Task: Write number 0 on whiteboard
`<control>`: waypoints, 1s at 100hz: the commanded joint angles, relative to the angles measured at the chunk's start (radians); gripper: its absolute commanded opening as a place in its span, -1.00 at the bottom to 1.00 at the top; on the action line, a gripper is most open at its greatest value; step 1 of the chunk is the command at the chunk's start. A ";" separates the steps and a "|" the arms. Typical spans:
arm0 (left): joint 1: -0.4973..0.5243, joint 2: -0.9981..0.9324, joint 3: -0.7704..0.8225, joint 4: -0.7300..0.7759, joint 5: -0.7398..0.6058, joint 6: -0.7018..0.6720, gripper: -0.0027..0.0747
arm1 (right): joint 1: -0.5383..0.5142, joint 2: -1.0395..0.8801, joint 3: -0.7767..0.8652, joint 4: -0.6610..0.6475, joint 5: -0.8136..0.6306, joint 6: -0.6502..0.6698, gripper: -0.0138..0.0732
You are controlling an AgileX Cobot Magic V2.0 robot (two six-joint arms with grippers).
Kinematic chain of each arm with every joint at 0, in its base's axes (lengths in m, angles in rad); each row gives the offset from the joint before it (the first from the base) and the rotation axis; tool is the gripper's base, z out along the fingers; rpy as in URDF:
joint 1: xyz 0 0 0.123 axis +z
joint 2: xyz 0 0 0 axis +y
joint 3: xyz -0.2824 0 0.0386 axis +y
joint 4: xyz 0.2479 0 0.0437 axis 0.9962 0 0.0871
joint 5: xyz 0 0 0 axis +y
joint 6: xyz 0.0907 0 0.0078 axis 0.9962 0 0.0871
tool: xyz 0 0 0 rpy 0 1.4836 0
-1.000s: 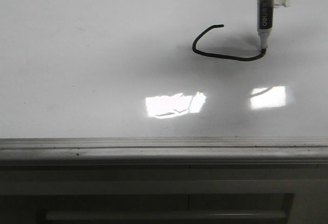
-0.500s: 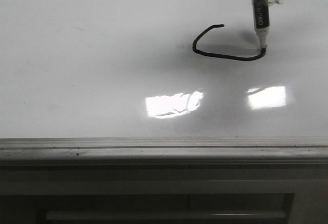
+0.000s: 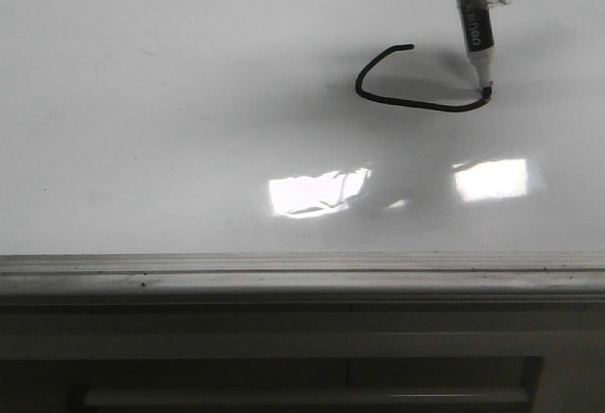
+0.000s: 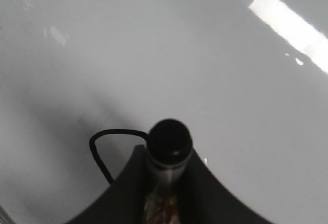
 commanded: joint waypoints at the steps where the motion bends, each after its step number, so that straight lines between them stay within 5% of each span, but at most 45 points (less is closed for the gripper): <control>1: 0.002 0.006 -0.026 -0.007 -0.095 -0.008 -0.98 | -0.008 -0.007 -0.016 -0.097 -0.061 -0.015 -0.79; 100: 0.002 0.006 -0.017 -0.012 -0.109 -0.008 -0.98 | -0.008 -0.007 -0.016 -0.088 -0.242 -0.015 -0.79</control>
